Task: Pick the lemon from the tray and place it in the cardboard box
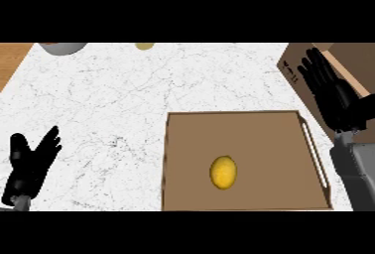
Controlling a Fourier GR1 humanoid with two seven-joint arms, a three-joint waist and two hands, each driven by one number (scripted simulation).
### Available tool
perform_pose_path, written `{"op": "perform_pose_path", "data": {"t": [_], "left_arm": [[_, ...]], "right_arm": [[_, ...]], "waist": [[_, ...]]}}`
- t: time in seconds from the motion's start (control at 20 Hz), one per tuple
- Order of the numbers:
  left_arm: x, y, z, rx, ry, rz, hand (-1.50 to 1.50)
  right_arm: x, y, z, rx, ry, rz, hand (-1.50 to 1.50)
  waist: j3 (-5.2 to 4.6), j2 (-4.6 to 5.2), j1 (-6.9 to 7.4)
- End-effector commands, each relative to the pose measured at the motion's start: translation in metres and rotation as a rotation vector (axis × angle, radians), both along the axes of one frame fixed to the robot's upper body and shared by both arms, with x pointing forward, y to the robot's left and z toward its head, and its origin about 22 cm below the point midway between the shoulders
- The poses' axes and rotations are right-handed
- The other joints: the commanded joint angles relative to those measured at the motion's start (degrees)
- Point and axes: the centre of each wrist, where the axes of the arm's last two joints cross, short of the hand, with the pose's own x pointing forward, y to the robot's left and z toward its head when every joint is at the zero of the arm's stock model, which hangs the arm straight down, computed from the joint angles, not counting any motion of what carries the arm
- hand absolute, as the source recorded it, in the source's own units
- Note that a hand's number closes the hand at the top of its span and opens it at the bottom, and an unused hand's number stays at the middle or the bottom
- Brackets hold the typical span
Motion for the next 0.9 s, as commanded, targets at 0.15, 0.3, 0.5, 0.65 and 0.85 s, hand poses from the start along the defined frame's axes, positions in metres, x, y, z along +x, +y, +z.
{"op": "perform_pose_path", "data": {"t": [0.15,0.3,0.5,0.65,0.85], "left_arm": [[0.016,-0.01,0.039,-0.077,-0.244,-0.043,0.0],[0.022,-0.018,0.045,-0.13,-0.296,-0.032,0.0],[0.018,-0.021,0.047,-0.192,-0.335,-0.048,0.0],[0.013,-0.018,0.052,-0.194,-0.336,-0.08,0.0],[0.013,-0.023,0.056,-0.213,-0.359,-0.098,0.0]], "right_arm": [[-0.042,0.025,-0.021,0.013,0.028,-0.334,-1.5],[-0.058,-0.053,-0.029,-0.379,0.046,-0.641,-1.5],[-0.08,0.014,-0.019,-0.199,-0.287,-0.794,-1.5],[-0.11,0.047,-0.022,-0.286,-0.388,-0.754,-1.5],[-0.145,0.078,-0.043,-0.423,-0.234,-0.649,-1.5]], "waist": [[-0.71,-1.47,-3.1],[-2.0,-1.97,-7.64],[-0.99,-2.27,-6.14],[-0.95,-1.72,-4.63],[-1.17,-0.97,-3.37]]}}
